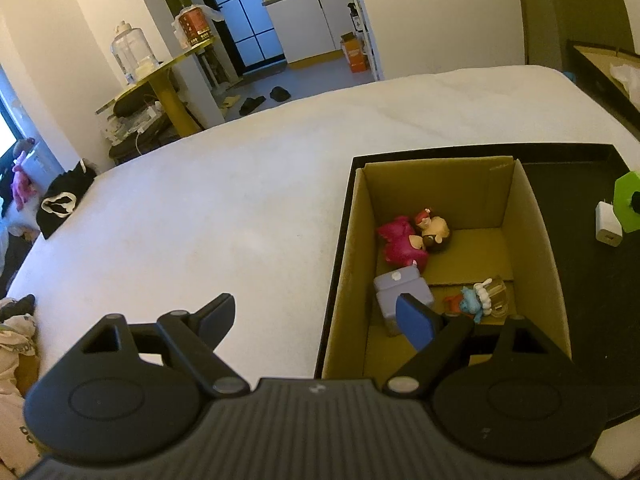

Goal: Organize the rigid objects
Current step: 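Lift the green cube with the right gripper and carry it over the box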

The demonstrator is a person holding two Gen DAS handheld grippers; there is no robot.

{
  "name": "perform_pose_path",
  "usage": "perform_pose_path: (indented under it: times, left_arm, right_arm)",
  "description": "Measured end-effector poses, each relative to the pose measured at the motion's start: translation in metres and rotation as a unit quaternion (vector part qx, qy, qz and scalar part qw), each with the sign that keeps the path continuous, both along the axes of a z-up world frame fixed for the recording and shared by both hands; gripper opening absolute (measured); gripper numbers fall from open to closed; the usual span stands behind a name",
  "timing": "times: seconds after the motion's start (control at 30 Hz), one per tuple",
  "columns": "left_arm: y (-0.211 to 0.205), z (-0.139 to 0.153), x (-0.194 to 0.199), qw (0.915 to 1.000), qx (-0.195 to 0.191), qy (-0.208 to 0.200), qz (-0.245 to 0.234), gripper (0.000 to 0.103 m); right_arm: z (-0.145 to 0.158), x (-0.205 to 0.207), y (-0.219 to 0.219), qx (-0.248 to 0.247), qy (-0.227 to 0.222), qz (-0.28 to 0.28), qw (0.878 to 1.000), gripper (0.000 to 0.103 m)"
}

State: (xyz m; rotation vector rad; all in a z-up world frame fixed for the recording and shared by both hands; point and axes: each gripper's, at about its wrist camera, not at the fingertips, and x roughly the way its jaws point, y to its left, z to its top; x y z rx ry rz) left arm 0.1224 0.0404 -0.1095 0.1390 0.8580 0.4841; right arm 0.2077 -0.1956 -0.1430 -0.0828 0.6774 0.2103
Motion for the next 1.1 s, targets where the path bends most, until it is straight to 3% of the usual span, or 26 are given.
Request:
perform_pose_path:
  times: [0.57,0.93,1.1]
  left_arm:
    - [0.014,-0.008,-0.006,0.9994,-0.031,-0.008,-0.010,0.086]
    - [0.027,-0.011,-0.014,0.9973,-0.064,-0.028,-0.025,0.083]
    - [0.033,-0.016,-0.016,0.9958,-0.081,-0.030,-0.033,0.064]
  right_arm:
    - [0.045,-0.009,0.041,0.015,-0.021,0.053,0.998,0.049]
    - [0.055,-0.019,0.092,0.000,-0.035,0.098,0.995,0.049]
    - [0.053,-0.023,0.113,-0.006,-0.032,0.119,0.992,0.049]
